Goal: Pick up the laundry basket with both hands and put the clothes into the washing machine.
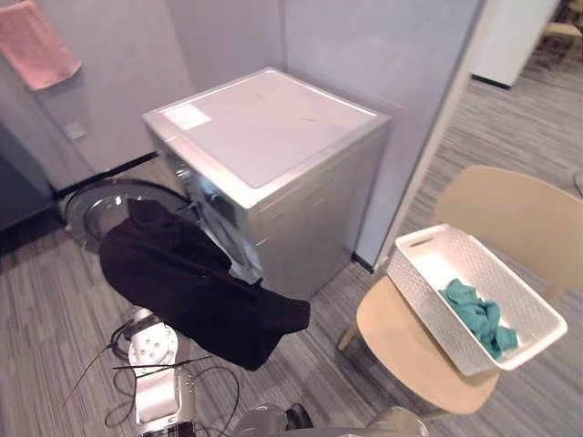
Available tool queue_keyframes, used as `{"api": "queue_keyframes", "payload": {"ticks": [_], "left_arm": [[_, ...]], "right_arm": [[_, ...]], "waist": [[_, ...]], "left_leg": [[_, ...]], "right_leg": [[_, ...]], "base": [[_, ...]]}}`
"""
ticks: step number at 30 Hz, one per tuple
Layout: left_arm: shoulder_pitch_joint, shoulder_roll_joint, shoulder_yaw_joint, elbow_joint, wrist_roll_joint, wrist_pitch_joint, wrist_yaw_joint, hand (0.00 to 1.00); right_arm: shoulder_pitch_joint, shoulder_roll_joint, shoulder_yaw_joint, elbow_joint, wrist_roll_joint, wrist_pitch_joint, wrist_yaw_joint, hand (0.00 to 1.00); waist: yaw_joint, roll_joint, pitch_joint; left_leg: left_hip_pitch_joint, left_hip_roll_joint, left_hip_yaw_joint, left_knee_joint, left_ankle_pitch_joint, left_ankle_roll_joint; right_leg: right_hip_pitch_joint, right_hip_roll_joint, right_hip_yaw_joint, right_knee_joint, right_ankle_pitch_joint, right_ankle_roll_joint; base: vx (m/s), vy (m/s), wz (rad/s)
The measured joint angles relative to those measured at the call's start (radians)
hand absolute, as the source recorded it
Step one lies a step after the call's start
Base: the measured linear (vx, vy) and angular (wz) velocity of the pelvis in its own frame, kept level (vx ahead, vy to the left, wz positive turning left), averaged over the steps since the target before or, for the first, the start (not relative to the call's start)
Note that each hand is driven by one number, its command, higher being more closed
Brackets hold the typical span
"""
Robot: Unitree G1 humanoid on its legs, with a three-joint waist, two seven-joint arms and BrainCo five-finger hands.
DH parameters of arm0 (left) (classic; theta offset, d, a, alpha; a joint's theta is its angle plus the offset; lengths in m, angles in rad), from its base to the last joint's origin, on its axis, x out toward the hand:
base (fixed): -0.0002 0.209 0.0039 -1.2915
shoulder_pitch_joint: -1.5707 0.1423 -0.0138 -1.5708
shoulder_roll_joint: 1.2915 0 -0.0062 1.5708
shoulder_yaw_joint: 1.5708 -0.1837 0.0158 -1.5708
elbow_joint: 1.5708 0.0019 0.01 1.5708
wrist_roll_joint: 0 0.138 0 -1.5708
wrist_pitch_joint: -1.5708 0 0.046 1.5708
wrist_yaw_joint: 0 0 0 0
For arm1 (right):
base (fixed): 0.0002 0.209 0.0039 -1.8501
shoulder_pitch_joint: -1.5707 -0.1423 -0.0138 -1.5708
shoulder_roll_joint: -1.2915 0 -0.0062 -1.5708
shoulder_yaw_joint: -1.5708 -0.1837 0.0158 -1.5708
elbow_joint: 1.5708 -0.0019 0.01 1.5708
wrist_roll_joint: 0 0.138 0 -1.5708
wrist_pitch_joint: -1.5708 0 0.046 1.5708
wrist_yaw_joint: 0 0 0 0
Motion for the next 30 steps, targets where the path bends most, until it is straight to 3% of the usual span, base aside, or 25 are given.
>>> {"api": "queue_keyframes", "payload": {"ticks": [1, 3, 4, 5, 6, 7, 8, 12, 14, 15, 16, 17, 18, 19, 20, 21, 23, 25, 26, 27, 28, 29, 30], "left_arm": [[-0.001, 0.000, -0.024, -0.006, -0.002, 0.004, 0.000, 1.00], [-0.011, 0.001, -0.116, -0.058, -0.005, 0.007, 0.001, 1.00], [-0.017, 0.000, -0.129, -0.068, -0.005, 0.005, 0.001, 1.00], [-0.044, -0.005, -0.163, -0.070, -0.005, 0.002, 0.002, 1.00], [-0.091, 0.001, -0.187, -0.073, -0.005, -0.002, 0.002, 1.00], [-0.122, -0.004, -0.203, -0.071, -0.005, -0.005, 0.002, 1.00], [-0.144, -0.008, -0.208, -0.072, -0.006, -0.007, 0.002, 1.00], [-0.147, -0.010, -0.201, -0.072, -0.004, -0.014, 0.006, 1.00], [-0.127, -0.010, -0.201, -0.072, -0.003, -0.014, 0.004, 1.00], [-0.118, -0.018, -0.202, -0.070, -0.004, -0.014, 0.003, 1.00], [-0.108, -0.028, -0.203, -0.071, -0.004, -0.012, 0.002, 1.00], [-0.087, -0.040, -0.196, -0.080, -0.007, -0.015, 0.002, 1.00], [-0.071, -0.040, -0.187, -0.084, -0.010, -0.015, 0.001, 1.00], [-0.059, -0.039, -0.183, -0.084, -0.015, -0.016, 0.002, 1.00], [-0.048, -0.032, -0.193, -0.078, -0.015, -0.014, 0.001, 1.00], [-0.050, -0.021, -0.203, -0.062, -0.016, -0.015, 0.000, 1.00], [-0.051, -0.018, -0.206, -0.013, -0.023, -0.014, 0.000, 1.00], [-0.055, 0.010, -0.206, 0.055, -0.034, -0.009, -0.001, 1.00], [-0.054, 0.018, -0.211, 0.077, -0.034, -0.002, -0.003, 1.00], [-0.050, 0.008, -0.213, 0.075, -0.035, -0.001, -0.014, 1.00], [-0.044, 0.011, -0.212, 0.078, -0.035, 0.000, -0.020, 1.00], [-0.043, 0.029, -0.196, 0.085, -0.035, 0.005, -0.020, 1.00], [-0.043, 0.033, -0.189, 0.086, -0.035, 0.004, -0.020, 1.00]], "right_arm": [[0.010, 0.017, 0.025, -0.001, 0.017, 0.000, 0.007, 0.00], [0.059, 0.070, 0.161, -0.032, 0.054, -0.003, 0.024, 0.00], [0.068, 0.075, 0.205, -0.043, 0.060, -0.006, 0.026, 0.00], [0.091, 0.077, 0.276, -0.053, 0.064, -0.016, 0.027, 0.00], [0.091, 0.077, 0.348, -0.064, 0.069, -0.022, 0.027, 0.00], [0.098, 0.064, 0.377, -0.067, 0.069, -0.028, 0.026, 0.00], [0.089, 0.062, 0.406, -0.076, 0.069, -0.033, 0.025, 0.00], [0.055, 0.056, 0.517, -0.131, 0.060, -0.039, 0.024, 0.00], [0.048, 0.054, 0.564, -0.163, 0.049, -0.041, 0.027, 0.00], [0.032, 0.048, 0.597, -0.157, 0.048, -0.041, 0.026, 0.00], [0.018, 0.037, 0.613, -0.153, 0.047, -0.040, 0.027, 0.00], [-0.002, 0.012, 0.638, -0.164, 0.042, -0.046, 0.030, 0.00], [-0.030, -0.003, 0.680, -0.172, 0.025, -0.048, 0.027, 0.00], [-0.044, -0.005, 0.699, -0.173, 0.017, -0.050, 0.026, 0.00], [-0.061, 0.002, 0.717, -0.169, 0.009, -0.053, 0.021, 0.00], [-0.062, 0.025, 0.714, -0.143, 0.006, -0.045, 0.017, 0.00], [-0.064, 0.030, 0.735, -0.093, 0.005, -0.042, 0.018, 0.00], [-0.078, 0.031, 0.745, -0.067, 0.001, -0.040, 0.001, 0.00], [-0.075, 0.014, 0.747, -0.055, -0.017, -0.042, -0.005, 0.00], [-0.069, -0.018, 0.747, -0.046, -0.030, -0.046, -0.007, 0.00], [-0.069, -0.024, 0.750, -0.041, -0.031, -0.047, -0.004, 0.00], [-0.066, -0.019, 0.759, -0.032, -0.030, -0.046, -0.006, 0.00], [-0.064, -0.021, 0.767, -0.023, -0.031, -0.046, -0.005, 0.00]], "waist": [[0.000, -0.002, 0.001], [-0.001, -0.006, 0.004], [-0.004, -0.006, 0.003], [-0.025, -0.016, 0.009], [-0.032, -0.028, 0.010], [-0.037, -0.018, 0.012], [-0.026, -0.058, 0.007], [-0.018, -0.072, -0.001], [-0.015, -0.071, -0.022], [-0.027, -0.072, -0.026], [-0.025, -0.055, -0.025], [0.000, -0.018, -0.029], [0.041, 0.004, -0.045], [0.054, 0.008, -0.050], [0.069, 0.005, -0.064], [0.068, -0.020, -0.067], [0.073, -0.044, -0.078], [0.082, -0.047, -0.075], [0.080, -0.038, -0.076], [0.084, -0.014, -0.073], [0.078, -0.012, -0.069], [0.063, -0.038, -0.075], [0.058, -0.047, -0.077]], "left_leg": [[0.016, -0.011, -0.015, -0.028, 0.001, -0.002], [0.067, -0.051, -0.089, -0.103, 0.028, -0.046], [0.075, -0.061, -0.108, -0.110, 0.029, -0.049], [0.094, -0.051, -0.082, -0.092, -0.028, -0.051], [0.068, 0.014, -0.017, 0.025, -0.059, 0.023], [0.069, 0.002, -0.022, 0.057, -0.035, 0.067], [0.097, -0.035, -0.046, 0.050, -0.038, 0.066], [0.161, -0.069, -0.201, 0.023, -0.046, 0.051], [0.215, -0.055, -0.220, 0.005, -0.089, -0.022], [0.198, -0.036, -0.227, 0.112, -0.102, -0.043], [0.159, -0.003, -0.211, 0.230, -0.100, -0.051], [0.077, 0.081, -0.150, 0.464, -0.058, -0.120], [0.014, 0.179, -0.092, 0.666, 0.040, -0.157], [-0.019, 0.221, -0.080, 0.750, 0.082, -0.145], [-0.087, 0.286, -0.069, 0.861, 0.066, -0.121], [-0.136, 0.347, -0.062, 0.889, 0.041, -0.082], [-0.183, 0.406, -0.064, 0.816, 0.006, -0.066], [-0.191, 0.400, -0.088, 0.594, 0.002, -0.078], [-0.172, 0.389, -0.107, 0.359, 0.048, -0.105], [-0.140, 0.394, -0.134, 0.240, 0.187, -0.129], [-0.136, 0.383, -0.139, 0.249, 0.179, -0.135], [-0.136, 0.369, -0.151, 0.267, 0.181, -0.132], [-0.136, 0.359, -0.161, 0.277, 0.178, -0.127]], "right_leg": [[-0.029, 0.035, 0.011, 0.019, -0.011, 0.008], [-0.124, 0.163, 0.050, 0.019, -0.035, 0.029], [-0.141, 0.186, 0.060, 0.001, -0.036, 0.029], [-0.156, 0.215, 0.063, -0.073, -0.035, 0.029], [-0.172, 0.201, 0.052, -0.142, -0.035, 0.029], [-0.174, 0.187, 0.045, -0.166, -0.036, 0.046], [-0.181, 0.154, 0.053, -0.236, -0.042, 0.059], [-0.141, 0.175, -0.084, -0.387, -0.014, 0.014], [-0.060, 0.231, -0.173, -0.459, 0.017, -0.016], [-0.016, 0.269, -0.196, -0.508, 0.050, -0.057], [0.016, 0.295, -0.207, -0.534, 0.056, -0.057], [0.066, 0.350, -0.197, -0.584, 0.046, -0.057], [0.103, 0.400, -0.133, -0.632, 0.038, -0.064], [0.118, 0.414, -0.108, -0.651, 0.039, -0.065], [0.143, 0.423, -0.081, -0.668, 0.035, -0.062], [0.169, 0.420, -0.059, -0.691, 0.031, -0.055], [0.186, 0.399, -0.015, -0.717, 0.046, -0.032], [0.188, 0.361, 0.050, -0.718, 0.061, -0.007], [0.185, 0.348, 0.084, -0.711, 0.061, 0.018], [0.192, 0.358, 0.123, -0.701, 0.038, 0.064], [0.192, 0.350, 0.143, -0.701, 0.033, 0.073], [0.203, 0.344, 0.183, -0.737, 0.036, 0.077], [0.214, 0.345, 0.202, -0.766, 0.048, 0.087]], "base": [[0.16, 0.195, 0.98], [0.18, 0.134, 0.97], [0.22, 0.117, 1.12], [0.30, 0.063, 1.33], [0.32, 0.006, 1.49], [0.37, -0.023, 1.42], [0.37, -0.021, 1.05], [0.45, -0.027, 1.27], [0.49, -0.101, 1.28], [0.27, -0.053, 0.79], [0.39, -0.050, 0.49], [0.45, 0.023, -0.47], [0.44, 0.059, -0.93], [0.37, 0.109, -1.30], [0.38, 0.060, -0.89], [0.38, 0.037, -0.68], [0.33, 0.077, -0.71], [0.30, 0.205, -0.95], [0.27, 0.292, -0.82], [0.25, 0.286, -0.75], [0.24, 0.265, -0.49], [0.16, 0.159, -0.21], [0.17, 0.164, -0.13]]}}
